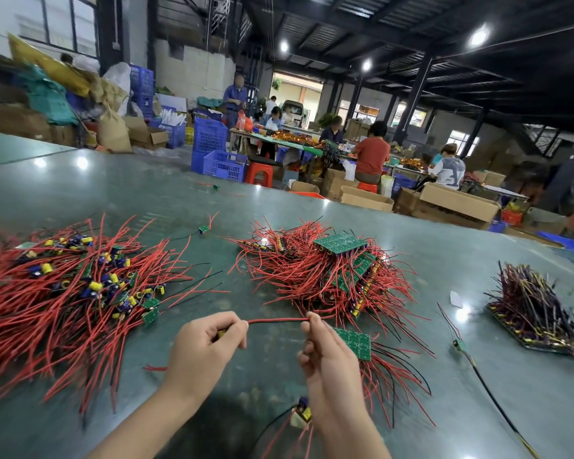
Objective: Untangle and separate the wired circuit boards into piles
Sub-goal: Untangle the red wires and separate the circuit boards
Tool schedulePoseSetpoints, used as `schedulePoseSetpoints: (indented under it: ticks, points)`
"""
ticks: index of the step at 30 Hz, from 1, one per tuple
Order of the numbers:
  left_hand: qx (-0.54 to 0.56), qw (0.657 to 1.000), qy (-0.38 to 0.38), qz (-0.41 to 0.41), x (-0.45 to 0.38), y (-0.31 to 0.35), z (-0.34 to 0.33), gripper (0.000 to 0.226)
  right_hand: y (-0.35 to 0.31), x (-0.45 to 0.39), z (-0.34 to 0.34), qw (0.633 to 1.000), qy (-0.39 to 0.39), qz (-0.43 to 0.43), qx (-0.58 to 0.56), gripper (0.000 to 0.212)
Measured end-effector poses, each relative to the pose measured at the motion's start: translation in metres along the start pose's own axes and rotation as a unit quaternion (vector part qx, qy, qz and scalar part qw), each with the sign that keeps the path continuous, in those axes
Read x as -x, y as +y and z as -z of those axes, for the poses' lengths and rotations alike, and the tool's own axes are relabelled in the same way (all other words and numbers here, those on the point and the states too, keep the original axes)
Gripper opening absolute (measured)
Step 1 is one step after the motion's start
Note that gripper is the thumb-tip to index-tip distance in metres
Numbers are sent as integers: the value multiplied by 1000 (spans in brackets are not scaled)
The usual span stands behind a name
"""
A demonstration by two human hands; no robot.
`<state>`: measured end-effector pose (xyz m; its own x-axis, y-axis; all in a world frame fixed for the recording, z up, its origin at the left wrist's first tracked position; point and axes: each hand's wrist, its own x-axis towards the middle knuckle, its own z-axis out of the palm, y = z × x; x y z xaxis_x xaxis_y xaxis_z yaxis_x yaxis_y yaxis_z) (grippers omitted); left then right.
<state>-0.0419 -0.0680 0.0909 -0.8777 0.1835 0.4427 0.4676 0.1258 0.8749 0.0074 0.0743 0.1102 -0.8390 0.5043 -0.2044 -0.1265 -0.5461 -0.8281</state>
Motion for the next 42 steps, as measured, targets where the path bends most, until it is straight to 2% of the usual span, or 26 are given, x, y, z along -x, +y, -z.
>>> schedulePoseSetpoints:
  ticks: [2, 7, 10, 12, 15, 17, 20, 25, 28, 30, 31, 32, 34, 36, 37, 39, 42]
  points:
    - [-17, 1000, -10, -3, -1, -4, 0, 36, -6, -5, 4, 1000, 10, -8, 0, 5]
    - [31, 999, -36, 21, -6, -5, 0, 36, -15, -5, 4, 991, -53, -91, -88, 9]
    - [54, 997, -48, 26, -9, -3, 3, 37, -18, -5, 5, 990, -65, -88, -90, 8]
    - [50, 997, -57, 17, -9, -5, 7, 36, -20, -4, 8, 996, -58, -53, -29, 10]
    - [5, 998, -63, -10, -9, -8, 13, 34, -22, -5, 13, 991, -21, 33, 131, 11]
    - [-9, 998, -63, -18, -10, -10, 17, 34, -22, -5, 15, 985, -23, 65, 159, 12]
    - [-39, 997, -63, -38, -11, -12, 21, 34, -24, -5, 13, 991, -44, 49, 115, 12]
    - [-45, 993, -95, -46, -10, -9, 20, 36, -26, -4, 11, 991, -112, -57, -52, 12]
    - [-52, 993, -104, -33, -8, -6, 19, 37, -26, -6, 12, 996, -82, -33, -23, 13]
    - [18, 995, -96, 11, -8, 0, 14, 38, -26, -8, 14, 998, -39, 16, 43, 20]
    - [86, 990, -92, 68, -9, 2, 12, 37, -26, -9, 15, 997, -25, 37, 60, 23]
    - [170, 972, -93, 135, -11, 3, 11, 37, -25, -9, 16, 997, -18, 49, 64, 26]
    - [343, 908, -88, 224, -16, 6, 13, 26, -22, -10, 14, 997, -17, 45, 56, 32]
    - [454, 857, -62, 236, -20, 7, 17, 24, -17, -9, 11, 998, -30, 33, 46, 35]
    - [484, 844, -47, 227, -22, 7, 19, 25, -15, -9, 10, 998, -42, 33, 43, 35]
    - [488, 852, -14, 189, -24, 5, 20, 24, -12, -7, 8, 996, -69, 42, 48, 35]
    - [444, 885, 21, 136, -23, 2, 19, 27, -10, -3, 5, 986, -125, 65, 90, 35]
